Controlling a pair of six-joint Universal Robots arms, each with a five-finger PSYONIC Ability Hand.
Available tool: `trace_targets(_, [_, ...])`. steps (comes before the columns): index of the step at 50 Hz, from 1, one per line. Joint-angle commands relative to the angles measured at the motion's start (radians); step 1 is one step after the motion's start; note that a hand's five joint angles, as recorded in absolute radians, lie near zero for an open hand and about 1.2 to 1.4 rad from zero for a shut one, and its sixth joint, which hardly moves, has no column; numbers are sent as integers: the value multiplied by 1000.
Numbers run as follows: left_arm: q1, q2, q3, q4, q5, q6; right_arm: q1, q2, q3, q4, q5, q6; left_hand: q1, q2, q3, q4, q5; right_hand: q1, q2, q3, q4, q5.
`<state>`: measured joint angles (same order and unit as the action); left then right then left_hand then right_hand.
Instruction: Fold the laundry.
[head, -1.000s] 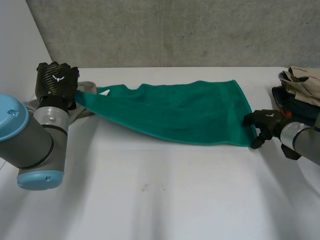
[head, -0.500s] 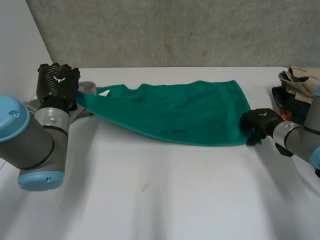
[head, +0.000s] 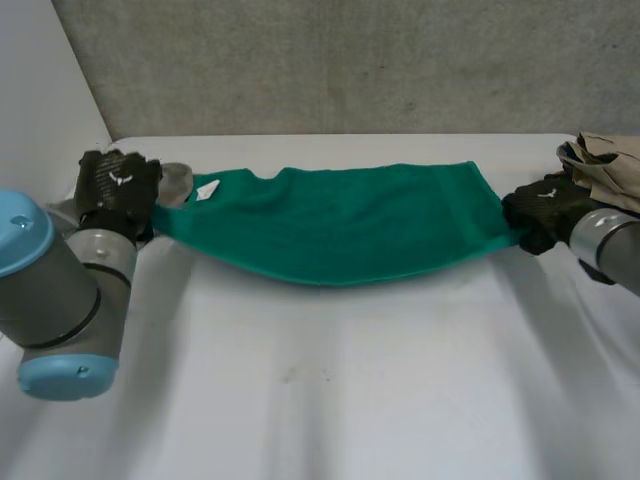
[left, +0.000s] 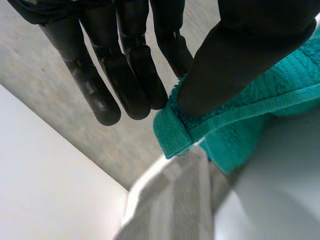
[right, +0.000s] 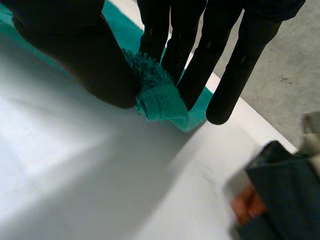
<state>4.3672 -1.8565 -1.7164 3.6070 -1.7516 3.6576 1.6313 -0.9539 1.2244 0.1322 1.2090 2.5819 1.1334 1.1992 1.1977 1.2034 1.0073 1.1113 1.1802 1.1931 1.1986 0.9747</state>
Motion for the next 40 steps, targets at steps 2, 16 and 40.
trace_targets(2, [23,143,-98,-326,1,88,-64,-226,242,323,222,-411,263,197,199,193,214,285,216,203,198,247])
trace_targets(16, [-9,272,-275,-532,6,329,-99,-457,478,397,222,-605,263,197,199,193,214,285,216,203,198,247])
trace_targets(40, [-118,-438,432,-185,-124,226,-34,15,86,-3,346,-425,263,197,199,193,214,285,216,203,198,247])
